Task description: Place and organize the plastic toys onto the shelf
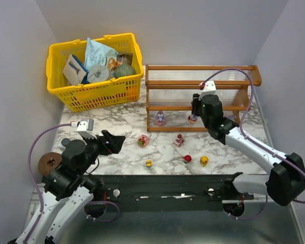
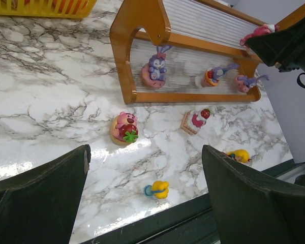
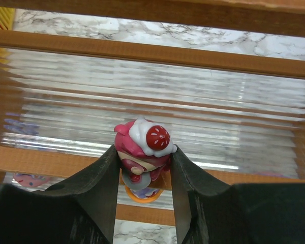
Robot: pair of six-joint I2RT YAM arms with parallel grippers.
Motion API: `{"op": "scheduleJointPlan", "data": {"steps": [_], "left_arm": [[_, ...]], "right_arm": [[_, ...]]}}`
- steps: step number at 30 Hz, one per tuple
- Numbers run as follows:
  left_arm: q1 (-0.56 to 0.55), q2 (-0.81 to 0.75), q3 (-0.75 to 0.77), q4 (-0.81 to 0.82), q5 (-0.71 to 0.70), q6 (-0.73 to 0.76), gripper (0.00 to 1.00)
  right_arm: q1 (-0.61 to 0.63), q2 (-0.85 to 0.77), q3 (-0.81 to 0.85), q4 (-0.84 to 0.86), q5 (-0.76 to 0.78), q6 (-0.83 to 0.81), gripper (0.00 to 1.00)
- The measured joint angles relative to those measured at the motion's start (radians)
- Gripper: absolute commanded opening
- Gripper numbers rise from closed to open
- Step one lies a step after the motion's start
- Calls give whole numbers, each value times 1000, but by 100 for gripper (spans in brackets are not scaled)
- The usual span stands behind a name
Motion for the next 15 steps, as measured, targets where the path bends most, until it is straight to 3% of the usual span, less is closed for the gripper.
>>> {"op": "scheduleJointPlan", "data": {"steps": [15], "left_arm": [[0,6,0,0,14,4,99]], "right_arm": [[-48,46,-10,79,-89,-38,38]]}}
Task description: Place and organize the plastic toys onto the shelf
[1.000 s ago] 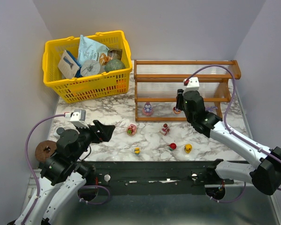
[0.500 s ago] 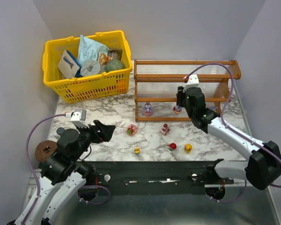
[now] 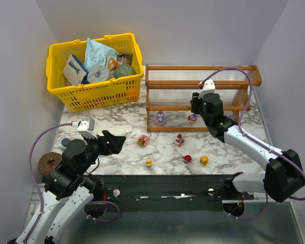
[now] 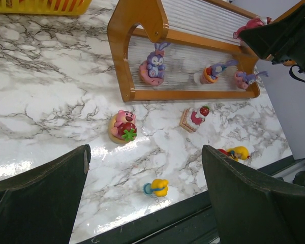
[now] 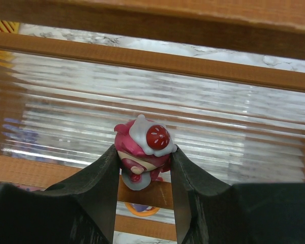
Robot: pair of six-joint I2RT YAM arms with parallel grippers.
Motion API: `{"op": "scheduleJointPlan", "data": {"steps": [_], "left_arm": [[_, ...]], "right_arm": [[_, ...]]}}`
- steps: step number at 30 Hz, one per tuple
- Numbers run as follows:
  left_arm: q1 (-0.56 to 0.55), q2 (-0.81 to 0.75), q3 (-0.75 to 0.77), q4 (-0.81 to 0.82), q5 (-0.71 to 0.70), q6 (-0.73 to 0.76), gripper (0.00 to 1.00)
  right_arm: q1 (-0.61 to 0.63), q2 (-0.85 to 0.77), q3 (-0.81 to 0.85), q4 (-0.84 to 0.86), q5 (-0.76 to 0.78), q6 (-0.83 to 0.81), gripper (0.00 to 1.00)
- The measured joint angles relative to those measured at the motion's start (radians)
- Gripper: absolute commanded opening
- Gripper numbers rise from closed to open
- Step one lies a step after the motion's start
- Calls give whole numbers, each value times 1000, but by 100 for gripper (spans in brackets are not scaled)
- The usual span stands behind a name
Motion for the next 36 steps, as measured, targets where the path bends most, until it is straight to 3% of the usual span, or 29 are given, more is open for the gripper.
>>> {"op": "scheduleJointPlan", "data": {"steps": [5,13,22,26,30,36], "left_arm": [[0,0,0,0,0,0,99],[0,0,0,0,0,0,99],[0,0,0,0,0,0,99],[0,0,0,0,0,0,99],[0,0,0,0,0,0,99],[0,-1,0,0,0,0,99]], "right_arm": [[-9,2,-2,5,-14,-1,41],[-15,2,-2,-8,-27,4,68],[-15,1,-2,-13,-27,4,72],[-15,-15,-4,-15,-27,5,80],[-15,-77,-16,-31,-40,11,90],[-15,-218,-26,-81,-124,35,93]]}}
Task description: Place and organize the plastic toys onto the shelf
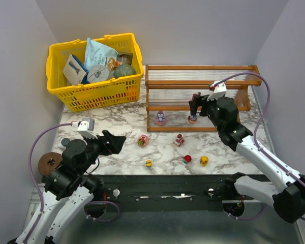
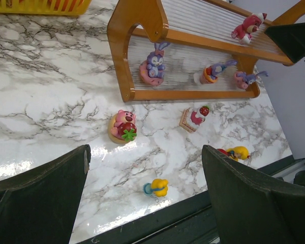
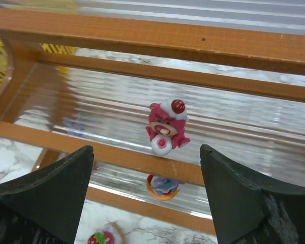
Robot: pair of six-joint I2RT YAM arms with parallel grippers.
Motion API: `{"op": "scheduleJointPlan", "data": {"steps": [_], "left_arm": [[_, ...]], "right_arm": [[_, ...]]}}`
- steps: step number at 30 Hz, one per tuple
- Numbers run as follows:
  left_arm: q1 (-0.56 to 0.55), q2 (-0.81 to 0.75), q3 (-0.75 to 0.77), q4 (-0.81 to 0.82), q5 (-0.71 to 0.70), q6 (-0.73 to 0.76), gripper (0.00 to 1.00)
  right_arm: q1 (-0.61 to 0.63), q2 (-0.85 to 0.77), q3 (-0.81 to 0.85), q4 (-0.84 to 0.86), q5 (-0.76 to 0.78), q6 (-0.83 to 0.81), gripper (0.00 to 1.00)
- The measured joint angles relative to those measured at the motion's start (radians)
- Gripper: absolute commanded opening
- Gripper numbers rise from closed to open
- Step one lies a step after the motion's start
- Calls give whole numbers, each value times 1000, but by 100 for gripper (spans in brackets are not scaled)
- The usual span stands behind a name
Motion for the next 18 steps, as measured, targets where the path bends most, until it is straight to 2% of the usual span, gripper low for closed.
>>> {"op": "scheduleJointPlan", "data": {"steps": [7,11,14,18], "left_arm": [[0,-13,0,0,0,0,99],[0,-20,0,0,0,0,99],[0,-25,0,0,0,0,99],[0,-32,0,1,0,0,99]], "right_arm": [[15,-158,-84,-93,-72,82,93],[68,-228,-185,-105,-140,120,93],[118,-211,-275,-44,-205,147,93],[185,-76,-350,26,-230,180,93]]}}
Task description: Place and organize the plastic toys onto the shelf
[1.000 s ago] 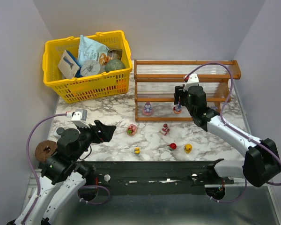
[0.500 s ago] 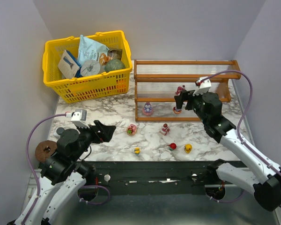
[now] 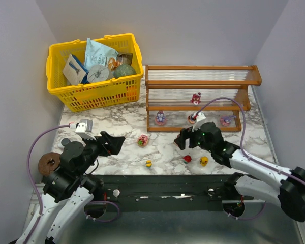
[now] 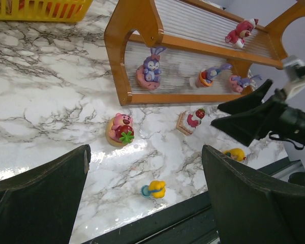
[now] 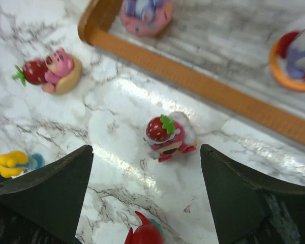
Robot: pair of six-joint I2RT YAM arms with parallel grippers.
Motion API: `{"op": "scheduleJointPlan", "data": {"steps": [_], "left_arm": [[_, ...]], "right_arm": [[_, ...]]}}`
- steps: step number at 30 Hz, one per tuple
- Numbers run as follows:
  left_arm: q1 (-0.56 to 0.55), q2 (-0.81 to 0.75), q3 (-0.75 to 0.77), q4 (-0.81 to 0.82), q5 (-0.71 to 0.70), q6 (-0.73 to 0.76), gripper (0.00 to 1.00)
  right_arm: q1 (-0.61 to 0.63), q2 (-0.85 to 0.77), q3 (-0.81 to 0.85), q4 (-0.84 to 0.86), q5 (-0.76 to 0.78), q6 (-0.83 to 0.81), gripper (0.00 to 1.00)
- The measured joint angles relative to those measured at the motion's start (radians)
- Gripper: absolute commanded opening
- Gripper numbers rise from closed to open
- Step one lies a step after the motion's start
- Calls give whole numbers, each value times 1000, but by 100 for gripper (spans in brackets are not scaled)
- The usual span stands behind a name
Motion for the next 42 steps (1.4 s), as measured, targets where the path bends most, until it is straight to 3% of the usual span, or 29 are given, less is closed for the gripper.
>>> {"op": "scheduleJointPlan", "data": {"steps": [5,12,17,28,33,38,42], "left_arm": [[0,-2,0,1,0,0,99],[0,-1,0,2,3,0,99],[0,-1,0,3,7,0,99],[0,-1,0,3,16,4,99],[0,-2,0,3,18,4,99],[0,-2,0,4,19,4,99],[0,-2,0,4,19,7,99]], "right_arm": [[57,165,-11,69,23,27,92],[60,237,-15,173,83,31,88],[60,258,-28,233,111,-4,69],[60,266,-74,303,117,-55,55],[60,302,-51,309,139,-46,42],[60,302,-51,322,145,-39,13],[60,293,-49,317,145,-34,3]]}}
